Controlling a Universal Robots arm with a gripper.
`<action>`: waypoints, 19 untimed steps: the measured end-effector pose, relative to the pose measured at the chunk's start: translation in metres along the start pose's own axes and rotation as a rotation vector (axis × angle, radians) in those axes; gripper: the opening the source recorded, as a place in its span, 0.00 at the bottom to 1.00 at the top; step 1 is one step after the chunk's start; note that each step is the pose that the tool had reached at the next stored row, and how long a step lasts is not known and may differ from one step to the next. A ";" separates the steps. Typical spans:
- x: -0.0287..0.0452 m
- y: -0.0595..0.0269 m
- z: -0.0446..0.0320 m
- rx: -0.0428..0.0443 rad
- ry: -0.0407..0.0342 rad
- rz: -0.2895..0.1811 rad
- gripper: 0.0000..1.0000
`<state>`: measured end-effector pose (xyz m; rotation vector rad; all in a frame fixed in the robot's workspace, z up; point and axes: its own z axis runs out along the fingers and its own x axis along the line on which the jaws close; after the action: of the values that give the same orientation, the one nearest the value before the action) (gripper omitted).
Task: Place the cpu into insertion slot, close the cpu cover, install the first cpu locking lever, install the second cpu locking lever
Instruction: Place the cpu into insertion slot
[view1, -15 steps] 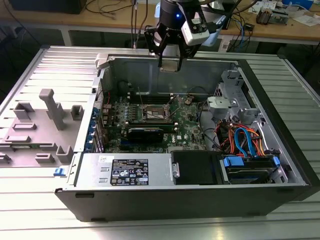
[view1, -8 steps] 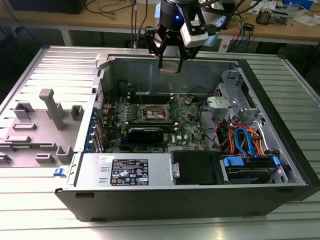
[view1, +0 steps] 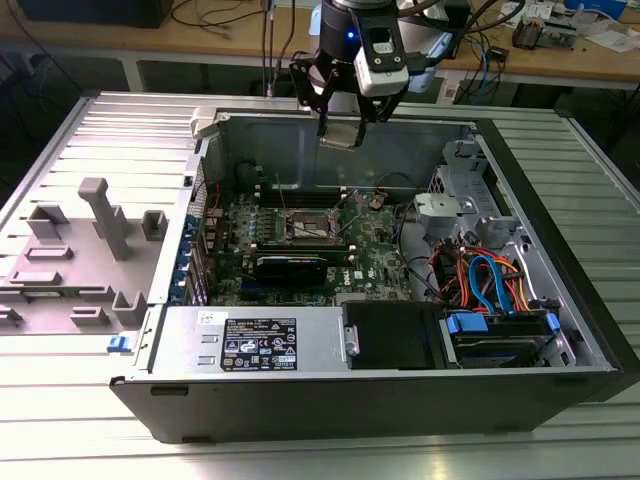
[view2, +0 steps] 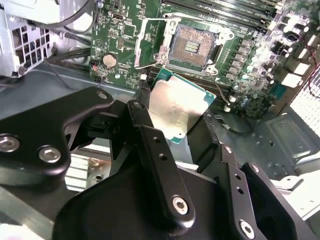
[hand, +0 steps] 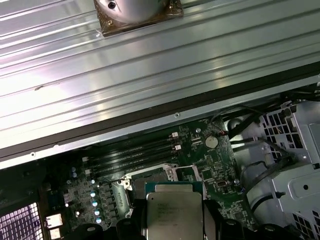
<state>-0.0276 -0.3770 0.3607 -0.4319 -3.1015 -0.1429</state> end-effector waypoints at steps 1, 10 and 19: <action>0.0000 0.0000 0.0000 0.0001 -0.0001 0.001 0.54; 0.0000 0.0000 0.0000 -0.0001 -0.0003 0.003 0.54; 0.0000 -0.0002 0.0000 -0.0004 -0.0016 0.017 0.54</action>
<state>-0.0277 -0.3772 0.3607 -0.4579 -3.0986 -0.1432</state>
